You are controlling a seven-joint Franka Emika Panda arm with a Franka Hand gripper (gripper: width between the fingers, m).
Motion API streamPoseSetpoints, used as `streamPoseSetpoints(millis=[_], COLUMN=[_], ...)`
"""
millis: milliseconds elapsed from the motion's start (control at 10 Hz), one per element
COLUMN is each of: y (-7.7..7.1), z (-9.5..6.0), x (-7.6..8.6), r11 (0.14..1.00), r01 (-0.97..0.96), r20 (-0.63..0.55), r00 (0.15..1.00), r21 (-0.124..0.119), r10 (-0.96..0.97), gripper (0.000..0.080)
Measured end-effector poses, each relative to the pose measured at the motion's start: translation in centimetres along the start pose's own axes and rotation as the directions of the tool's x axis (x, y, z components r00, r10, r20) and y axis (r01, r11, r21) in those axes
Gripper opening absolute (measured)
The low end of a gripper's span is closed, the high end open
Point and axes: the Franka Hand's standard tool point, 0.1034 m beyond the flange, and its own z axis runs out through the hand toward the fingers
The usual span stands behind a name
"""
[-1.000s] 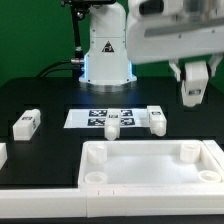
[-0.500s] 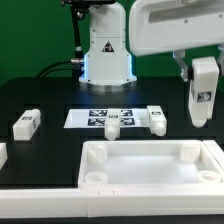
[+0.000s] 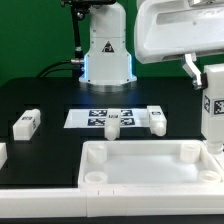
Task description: Assemble desk
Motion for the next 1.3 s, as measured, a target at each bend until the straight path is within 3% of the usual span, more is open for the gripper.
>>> streamPoseSetpoints(millis=[200, 400, 600, 900, 1300], y=[-0.1, -0.4, 0.3, 0.6, 0.9], z=[0.2, 1.0, 1.1, 1.8, 1.7], x=[0.0, -0.7, -0.9, -1.6, -0.3], r11=[1.000, 0.999, 0.997, 0.997, 0.997], r01=[-0.002, 0.032, 0.069, 0.073, 0.070], r20=[-0.077, -0.067, -0.062, -0.048, -0.050], r00=[0.997, 0.997, 0.996, 0.996, 0.996], r21=[0.005, 0.002, -0.015, -0.019, -0.021], r10=[0.003, -0.031, -0.070, -0.074, -0.071], gripper=[0.0287, 0.0287, 0.0287, 0.0287, 0.0287])
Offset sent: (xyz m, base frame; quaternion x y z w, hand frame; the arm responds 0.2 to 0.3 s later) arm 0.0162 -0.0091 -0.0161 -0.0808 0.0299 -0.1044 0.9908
